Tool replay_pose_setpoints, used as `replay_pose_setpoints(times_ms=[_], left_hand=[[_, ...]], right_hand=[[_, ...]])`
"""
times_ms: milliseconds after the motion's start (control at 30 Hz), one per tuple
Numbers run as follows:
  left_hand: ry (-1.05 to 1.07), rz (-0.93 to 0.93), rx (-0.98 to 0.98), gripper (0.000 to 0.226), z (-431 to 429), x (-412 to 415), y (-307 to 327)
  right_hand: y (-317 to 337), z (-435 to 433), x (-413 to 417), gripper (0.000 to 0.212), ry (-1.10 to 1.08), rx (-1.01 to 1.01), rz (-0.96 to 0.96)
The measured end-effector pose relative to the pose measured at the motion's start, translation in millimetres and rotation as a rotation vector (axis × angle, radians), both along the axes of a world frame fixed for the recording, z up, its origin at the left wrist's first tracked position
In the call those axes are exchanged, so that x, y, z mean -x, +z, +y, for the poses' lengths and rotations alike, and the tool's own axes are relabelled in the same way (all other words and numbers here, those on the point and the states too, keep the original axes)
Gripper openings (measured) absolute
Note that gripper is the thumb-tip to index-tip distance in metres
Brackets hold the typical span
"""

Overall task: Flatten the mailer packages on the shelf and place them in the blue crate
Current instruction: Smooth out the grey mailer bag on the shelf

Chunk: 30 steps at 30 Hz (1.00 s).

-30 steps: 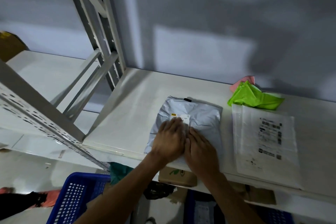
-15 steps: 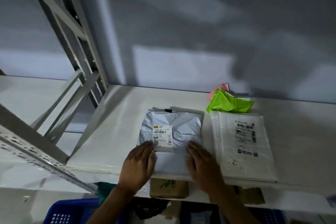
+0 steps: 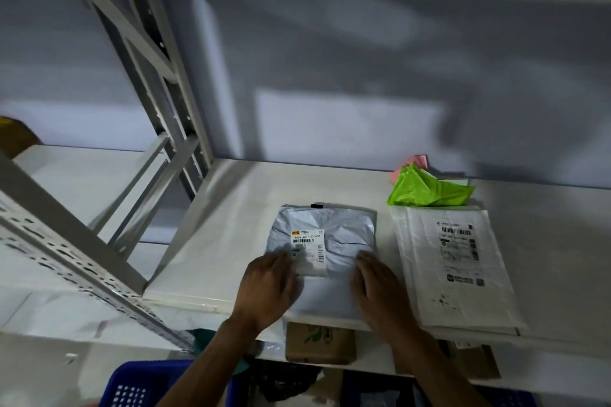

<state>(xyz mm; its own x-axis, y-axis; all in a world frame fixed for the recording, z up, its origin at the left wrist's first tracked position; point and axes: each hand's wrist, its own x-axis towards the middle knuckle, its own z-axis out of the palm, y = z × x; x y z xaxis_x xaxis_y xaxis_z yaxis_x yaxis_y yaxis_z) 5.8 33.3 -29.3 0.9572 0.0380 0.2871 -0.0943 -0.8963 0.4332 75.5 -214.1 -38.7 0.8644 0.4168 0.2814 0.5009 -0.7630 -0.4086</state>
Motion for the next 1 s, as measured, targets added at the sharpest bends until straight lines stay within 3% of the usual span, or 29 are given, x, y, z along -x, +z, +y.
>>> replay_pose_setpoints(times_ms=[200,400,567,800,1000], left_hand=[[-0.237,0.032,0.001,0.055,-29.6,-44.4,15.2],[-0.293,0.042,-0.103,0.061,-26.2,-73.1,6.4],[-0.253,0.163,-0.175,0.07,-9.9,-92.1,-5.0],[-0.112,0.227,-0.152,0.072,3.5,-98.9,-22.0],[-0.042,0.049,-0.167,0.076,13.5,-102.2,-37.0]], right_hand=[[7.3,47.2,-23.8,0.052,0.176,0.045,-0.012],[-5.5,60.9,-49.2,0.053,0.175,0.159,-0.047],[-15.3,62.1,-68.5,0.079,0.214,0.193,0.097],[-23.2,59.8,-88.4,0.07,0.179,0.266,0.073],[-20.7,54.4,-92.8,0.067,0.164,0.298,0.098]])
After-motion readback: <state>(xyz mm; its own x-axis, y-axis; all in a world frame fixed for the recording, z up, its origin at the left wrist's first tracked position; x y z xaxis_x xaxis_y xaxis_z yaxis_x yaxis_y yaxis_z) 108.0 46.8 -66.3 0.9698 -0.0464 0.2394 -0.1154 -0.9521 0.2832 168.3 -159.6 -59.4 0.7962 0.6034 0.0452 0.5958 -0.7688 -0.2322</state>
